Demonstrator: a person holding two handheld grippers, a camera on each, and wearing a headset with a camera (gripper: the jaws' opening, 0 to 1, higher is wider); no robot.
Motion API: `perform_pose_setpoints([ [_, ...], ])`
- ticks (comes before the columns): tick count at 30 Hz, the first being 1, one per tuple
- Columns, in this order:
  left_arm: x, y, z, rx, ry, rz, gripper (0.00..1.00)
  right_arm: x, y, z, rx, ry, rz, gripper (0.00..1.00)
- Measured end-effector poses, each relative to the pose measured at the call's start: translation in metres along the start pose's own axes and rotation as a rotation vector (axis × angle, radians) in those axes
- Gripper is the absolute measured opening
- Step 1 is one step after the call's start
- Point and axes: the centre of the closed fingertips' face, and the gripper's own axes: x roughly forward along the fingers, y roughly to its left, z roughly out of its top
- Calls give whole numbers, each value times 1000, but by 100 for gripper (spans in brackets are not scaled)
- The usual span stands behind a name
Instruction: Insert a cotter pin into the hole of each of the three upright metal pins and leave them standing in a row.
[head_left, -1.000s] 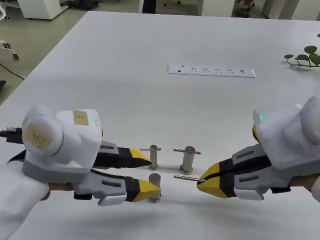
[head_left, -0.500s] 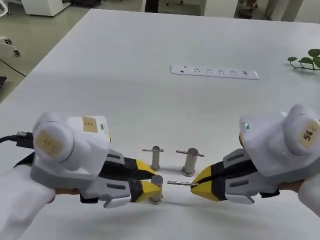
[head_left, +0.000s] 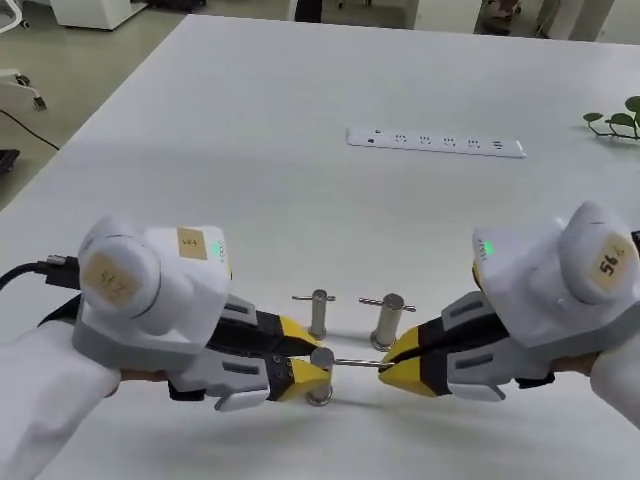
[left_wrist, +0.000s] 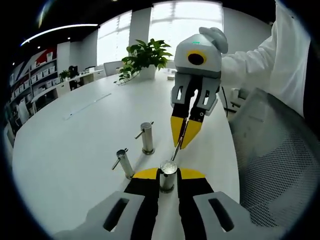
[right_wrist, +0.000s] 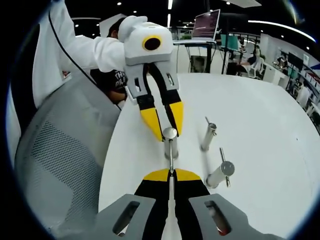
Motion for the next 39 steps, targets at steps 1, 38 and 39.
perform_pose_setpoints([
  [1,0,0,0,-1,0,0,10,2,0,1,3,-1,4,0],
  [38,4,0,-3,16,22,-3,11,15,-3,15,-105,101,75,14],
  [39,4,0,-3,16,22,-2,11,15,-4,15,-102,98,72,13],
])
